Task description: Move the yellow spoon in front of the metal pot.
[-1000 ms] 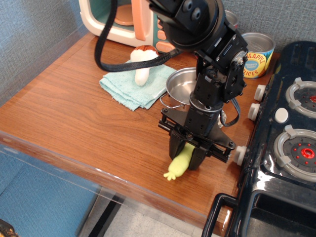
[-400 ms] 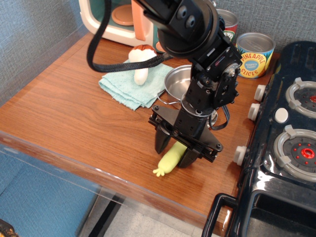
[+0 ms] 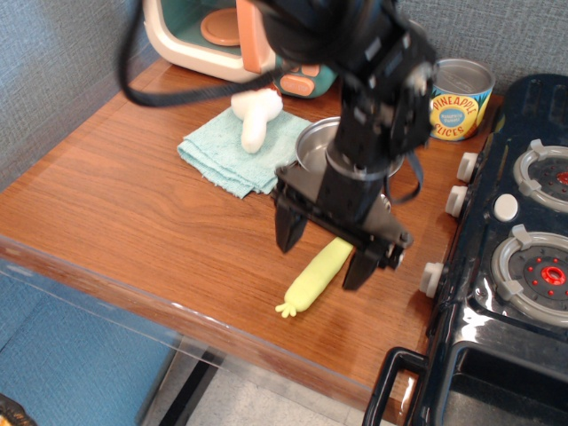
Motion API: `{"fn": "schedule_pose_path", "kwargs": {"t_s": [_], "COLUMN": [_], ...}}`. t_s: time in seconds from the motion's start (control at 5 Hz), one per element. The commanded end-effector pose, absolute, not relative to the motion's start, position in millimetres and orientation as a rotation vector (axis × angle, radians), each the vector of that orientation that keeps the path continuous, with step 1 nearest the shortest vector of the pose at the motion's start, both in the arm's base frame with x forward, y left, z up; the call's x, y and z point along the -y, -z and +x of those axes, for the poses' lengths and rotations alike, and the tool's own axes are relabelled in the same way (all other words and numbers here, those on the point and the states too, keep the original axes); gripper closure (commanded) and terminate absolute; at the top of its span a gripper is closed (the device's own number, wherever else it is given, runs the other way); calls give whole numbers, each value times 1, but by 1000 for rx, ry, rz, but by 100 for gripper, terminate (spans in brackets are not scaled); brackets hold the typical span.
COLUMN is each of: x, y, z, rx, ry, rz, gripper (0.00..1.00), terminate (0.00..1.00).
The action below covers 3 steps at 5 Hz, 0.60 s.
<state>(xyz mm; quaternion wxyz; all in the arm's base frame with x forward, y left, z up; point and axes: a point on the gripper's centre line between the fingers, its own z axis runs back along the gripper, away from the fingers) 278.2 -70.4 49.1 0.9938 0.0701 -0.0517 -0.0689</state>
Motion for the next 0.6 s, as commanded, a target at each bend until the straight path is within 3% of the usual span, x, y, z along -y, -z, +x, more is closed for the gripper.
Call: {"fn": "schedule_pose_path", "kwargs": {"t_s": [0.0, 0.2, 0.4], "x": [59, 59, 59], "y": [-98, -98, -98], "z": [269, 269, 269], "rx": [208, 208, 208], "ry": [154, 154, 154], "rz": [66, 66, 66], "gripper": [0, 0, 0], "terminate": [0, 0, 100]}}
